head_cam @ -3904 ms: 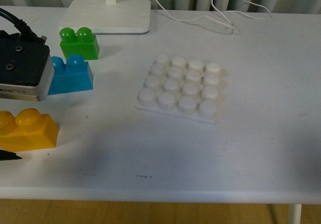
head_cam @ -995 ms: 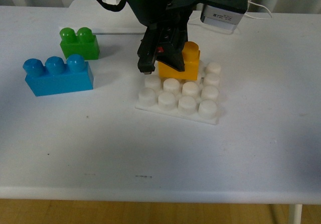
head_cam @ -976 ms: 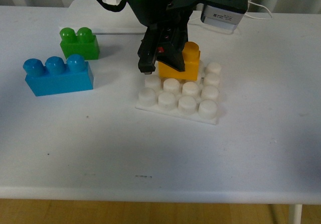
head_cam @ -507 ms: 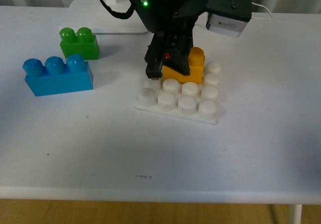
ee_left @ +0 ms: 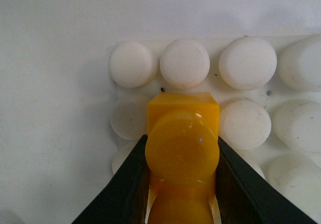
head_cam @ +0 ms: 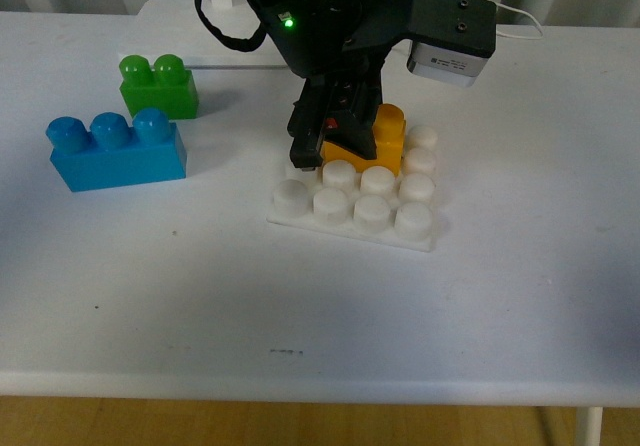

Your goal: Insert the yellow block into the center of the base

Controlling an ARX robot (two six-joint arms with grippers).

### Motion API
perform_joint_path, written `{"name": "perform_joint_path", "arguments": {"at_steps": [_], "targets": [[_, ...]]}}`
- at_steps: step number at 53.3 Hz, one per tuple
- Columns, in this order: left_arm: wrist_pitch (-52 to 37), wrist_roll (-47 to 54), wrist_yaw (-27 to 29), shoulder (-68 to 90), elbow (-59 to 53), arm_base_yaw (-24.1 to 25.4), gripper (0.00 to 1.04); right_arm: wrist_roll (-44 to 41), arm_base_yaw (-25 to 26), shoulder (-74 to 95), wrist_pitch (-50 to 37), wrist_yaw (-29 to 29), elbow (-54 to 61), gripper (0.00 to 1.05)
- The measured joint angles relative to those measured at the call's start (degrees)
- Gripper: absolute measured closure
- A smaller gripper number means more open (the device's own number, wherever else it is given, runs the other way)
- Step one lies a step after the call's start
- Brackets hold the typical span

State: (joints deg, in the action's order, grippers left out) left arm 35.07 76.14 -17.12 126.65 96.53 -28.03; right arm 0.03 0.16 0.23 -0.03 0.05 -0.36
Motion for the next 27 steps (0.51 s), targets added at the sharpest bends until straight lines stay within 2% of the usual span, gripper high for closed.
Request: {"name": "perform_joint_path", "arguments": {"at_steps": [27], "targets": [[-2.10,-0.42,0.04,-0.13,-1.33,-0.20,0.73,0.00,0.00,0.00,0.00,0.00,0.00,0.09]]}}
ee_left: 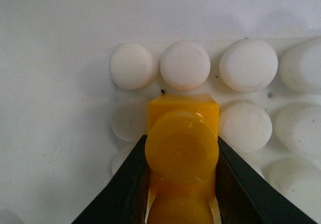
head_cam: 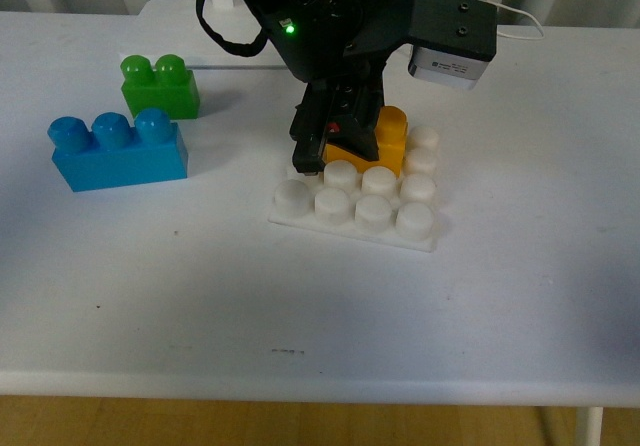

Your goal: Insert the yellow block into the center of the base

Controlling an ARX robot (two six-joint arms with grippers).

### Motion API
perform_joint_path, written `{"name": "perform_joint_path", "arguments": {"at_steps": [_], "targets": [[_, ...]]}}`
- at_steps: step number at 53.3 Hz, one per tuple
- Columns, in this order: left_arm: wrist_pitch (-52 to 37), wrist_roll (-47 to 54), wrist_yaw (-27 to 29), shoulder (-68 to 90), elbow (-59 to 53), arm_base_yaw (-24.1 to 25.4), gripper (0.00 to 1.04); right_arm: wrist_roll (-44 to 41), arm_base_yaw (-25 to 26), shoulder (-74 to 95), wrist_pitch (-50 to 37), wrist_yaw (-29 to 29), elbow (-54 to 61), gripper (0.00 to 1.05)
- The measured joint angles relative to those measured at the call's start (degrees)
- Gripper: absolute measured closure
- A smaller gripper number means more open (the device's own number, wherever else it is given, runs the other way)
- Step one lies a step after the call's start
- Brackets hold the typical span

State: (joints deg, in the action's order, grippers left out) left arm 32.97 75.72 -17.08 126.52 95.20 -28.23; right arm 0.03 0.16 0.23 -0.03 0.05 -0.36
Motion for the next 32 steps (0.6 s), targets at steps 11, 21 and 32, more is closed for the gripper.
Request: {"name": "perform_joint_path", "arguments": {"at_steps": [11,21,32], "targets": [[2.43,-0.37,1.62,-0.81,0.90,0.00,0.70,0.02,0.00,0.00,0.00,0.00,0.00,0.09],[3.80,-0.39,3.02,-3.04,0.90,0.11,0.36,0.00,0.00,0.00,0.00,0.00,0.00,0.09],[4.66,-0.31,3.32,-9.14,1.05,0.74,0.05,0.00,0.00,0.00,0.00,-0.02,0.00,0.09]]}}
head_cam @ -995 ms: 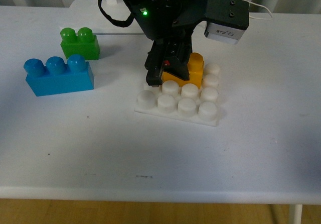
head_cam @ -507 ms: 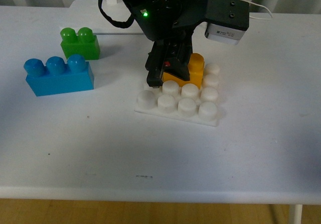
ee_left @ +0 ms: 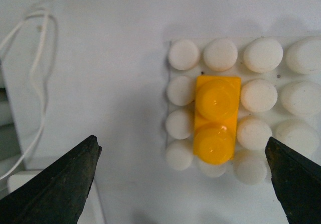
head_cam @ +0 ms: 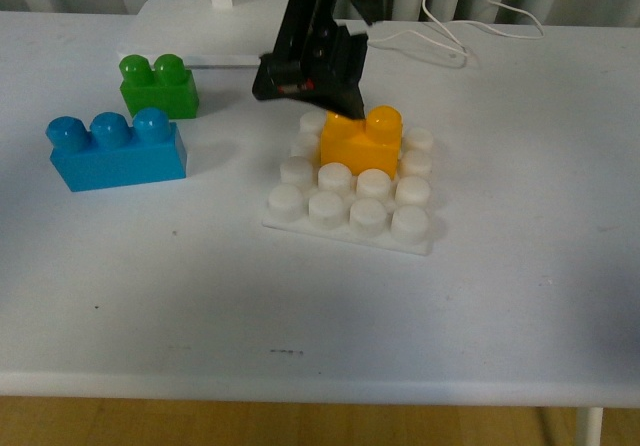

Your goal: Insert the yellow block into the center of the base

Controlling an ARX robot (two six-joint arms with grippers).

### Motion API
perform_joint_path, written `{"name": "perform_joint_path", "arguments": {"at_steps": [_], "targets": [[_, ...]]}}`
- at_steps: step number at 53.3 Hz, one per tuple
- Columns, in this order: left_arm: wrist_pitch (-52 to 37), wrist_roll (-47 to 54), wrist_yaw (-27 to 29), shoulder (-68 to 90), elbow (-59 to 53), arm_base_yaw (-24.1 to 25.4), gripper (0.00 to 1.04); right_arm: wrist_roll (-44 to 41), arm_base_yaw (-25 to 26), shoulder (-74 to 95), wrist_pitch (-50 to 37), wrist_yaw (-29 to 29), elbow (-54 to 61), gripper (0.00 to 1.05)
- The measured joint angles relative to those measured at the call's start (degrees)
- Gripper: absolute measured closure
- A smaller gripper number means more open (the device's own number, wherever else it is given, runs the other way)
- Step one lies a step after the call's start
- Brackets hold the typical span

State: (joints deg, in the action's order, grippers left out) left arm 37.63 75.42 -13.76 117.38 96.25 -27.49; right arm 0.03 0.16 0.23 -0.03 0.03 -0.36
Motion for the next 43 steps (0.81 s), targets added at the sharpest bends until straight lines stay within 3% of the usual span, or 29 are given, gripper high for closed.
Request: {"name": "perform_joint_path", "arguments": {"at_steps": [8,21,32,43], "targets": [[-3.67,1.73,3.72,-8.28,-4.50,0.77,0.06,0.00,0.00,0.00,0.00,0.02,0.00,0.09],[-25.07,3.13,10.73,-22.88,-22.60,3.17,0.06,0.02,0.00,0.00,0.00,0.02,0.00,0.09],[-45.62,-4.17,15.82,-37.05,-41.62,6.62,0.06,0.00,0.00,0.00,0.00,0.02,0.00,0.09],[-60.52,-12.94,20.72,-50.18,-58.29,10.95,0.06,0.00,0.00,0.00,0.00,0.02,0.00,0.09]]}}
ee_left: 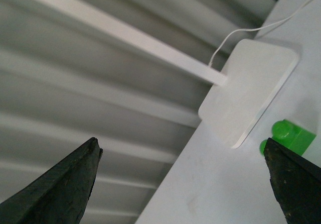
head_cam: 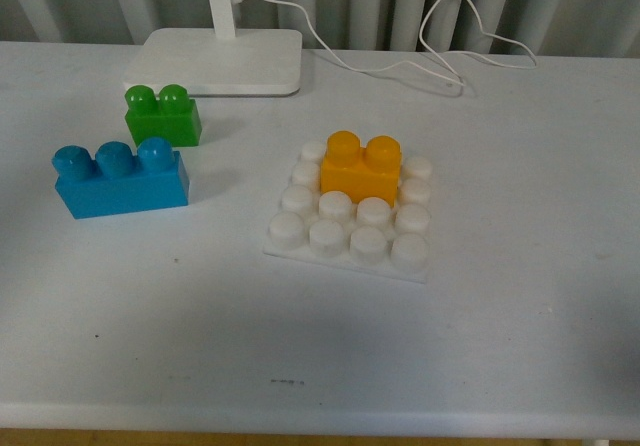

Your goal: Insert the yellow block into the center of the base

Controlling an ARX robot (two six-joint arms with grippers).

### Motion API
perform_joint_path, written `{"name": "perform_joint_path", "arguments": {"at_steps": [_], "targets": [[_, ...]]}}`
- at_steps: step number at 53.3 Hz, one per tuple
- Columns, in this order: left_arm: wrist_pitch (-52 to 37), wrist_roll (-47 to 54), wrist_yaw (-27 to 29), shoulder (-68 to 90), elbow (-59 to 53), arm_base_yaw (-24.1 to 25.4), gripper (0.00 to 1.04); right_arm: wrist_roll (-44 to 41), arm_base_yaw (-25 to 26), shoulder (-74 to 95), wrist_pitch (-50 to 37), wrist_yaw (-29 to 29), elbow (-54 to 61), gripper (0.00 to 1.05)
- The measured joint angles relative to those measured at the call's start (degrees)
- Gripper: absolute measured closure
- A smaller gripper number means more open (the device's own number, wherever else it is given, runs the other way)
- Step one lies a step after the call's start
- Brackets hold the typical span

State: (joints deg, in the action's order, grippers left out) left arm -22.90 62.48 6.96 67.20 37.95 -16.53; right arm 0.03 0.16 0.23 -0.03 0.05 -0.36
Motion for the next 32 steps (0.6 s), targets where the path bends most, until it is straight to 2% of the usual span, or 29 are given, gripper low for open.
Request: {"name": "perform_joint_path", "arguments": {"at_steps": [5,10,12,15,26,27,30,32], "targets": [[-7.69,-6.62,5.29,-9.07,-10.21,1.62,0.06,0.00,0.00,0.00,0.00,0.00,0.00,0.09],[-10.56,-14.78,12.35,-17.59,-17.70,1.60,0.06,0.02,0.00,0.00,0.00,-0.02,0.00,0.09],[-9.03,-19.39,15.98,-22.18,-20.57,0.92,0.06,0.00,0.00,0.00,0.00,0.00,0.00,0.09],[-3.87,-26.62,18.47,-28.11,-23.08,-0.26,0.06,0.00,0.00,0.00,0.00,0.00,0.00,0.09],[-3.10,-33.27,18.62,-30.45,-23.63,-0.72,0.06,0.00,0.00,0.00,0.00,-0.02,0.00,0.09],[-2.89,-33.73,18.01,-30.47,-23.63,-0.68,0.07,0.00,0.00,0.00,0.00,-0.02,0.00,0.09],[1.31,-40.59,11.13,-31.95,-23.67,1.09,0.17,0.00,0.00,0.00,0.00,-0.02,0.00,0.09],[2.38,-44.59,8.90,-32.87,-24.20,1.95,0.22,0.00,0.00,0.00,0.00,0.00,0.00,0.09]]}}
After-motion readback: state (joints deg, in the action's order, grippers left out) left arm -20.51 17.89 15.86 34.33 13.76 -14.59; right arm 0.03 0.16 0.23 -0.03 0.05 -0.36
